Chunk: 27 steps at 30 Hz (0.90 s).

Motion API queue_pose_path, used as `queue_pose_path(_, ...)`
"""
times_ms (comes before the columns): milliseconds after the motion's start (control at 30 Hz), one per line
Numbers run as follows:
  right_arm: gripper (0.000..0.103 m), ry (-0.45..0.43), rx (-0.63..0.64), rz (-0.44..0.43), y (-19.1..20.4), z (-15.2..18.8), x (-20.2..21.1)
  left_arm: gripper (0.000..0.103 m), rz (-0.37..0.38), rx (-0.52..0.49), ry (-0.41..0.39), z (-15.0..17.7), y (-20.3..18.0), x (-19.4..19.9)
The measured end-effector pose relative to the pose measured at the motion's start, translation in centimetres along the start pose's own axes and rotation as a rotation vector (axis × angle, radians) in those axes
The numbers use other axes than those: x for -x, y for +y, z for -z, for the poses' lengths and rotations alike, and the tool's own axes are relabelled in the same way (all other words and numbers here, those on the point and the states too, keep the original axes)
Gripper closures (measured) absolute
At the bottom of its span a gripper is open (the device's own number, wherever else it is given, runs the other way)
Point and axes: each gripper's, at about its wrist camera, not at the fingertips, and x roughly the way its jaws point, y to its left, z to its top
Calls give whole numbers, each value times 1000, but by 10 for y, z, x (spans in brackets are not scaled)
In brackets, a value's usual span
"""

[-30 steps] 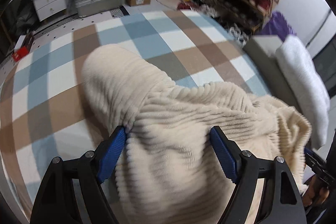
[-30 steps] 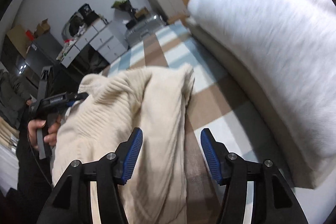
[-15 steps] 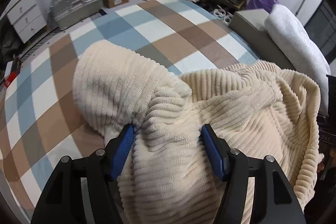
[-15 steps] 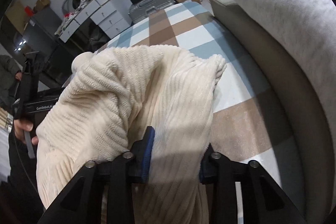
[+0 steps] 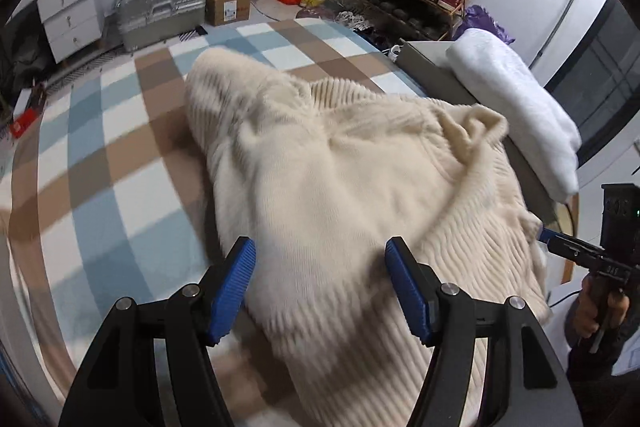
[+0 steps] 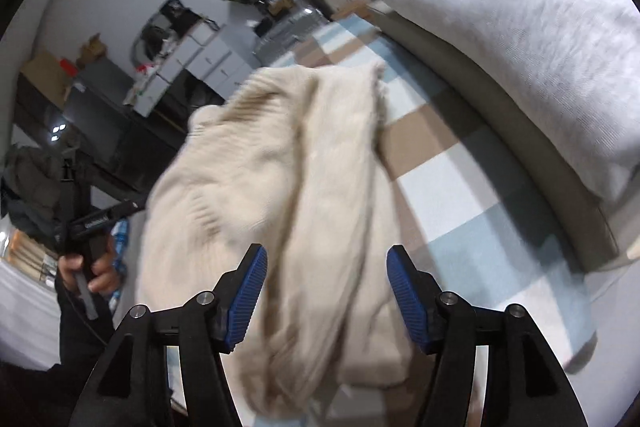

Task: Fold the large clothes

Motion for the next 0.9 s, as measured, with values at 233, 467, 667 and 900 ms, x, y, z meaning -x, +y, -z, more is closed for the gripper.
queue_pose_path(233, 43, 79, 54, -64, 27, 14, -37, 40, 36, -20, 31, 27, -15, 2)
queue_pose_path(467, 99, -18, 93, -153, 46, 4, -35, 39, -4, -34, 29, 26, -21, -1)
queue_pose_path(667, 98, 47, -28, -11, -4, 4, -54, 30, 17, -40, 36, 28, -23, -10)
queue_pose_path(900, 73, 22, 30, 6, 13, -2, -43, 30, -14, -46, 20, 31, -23, 2)
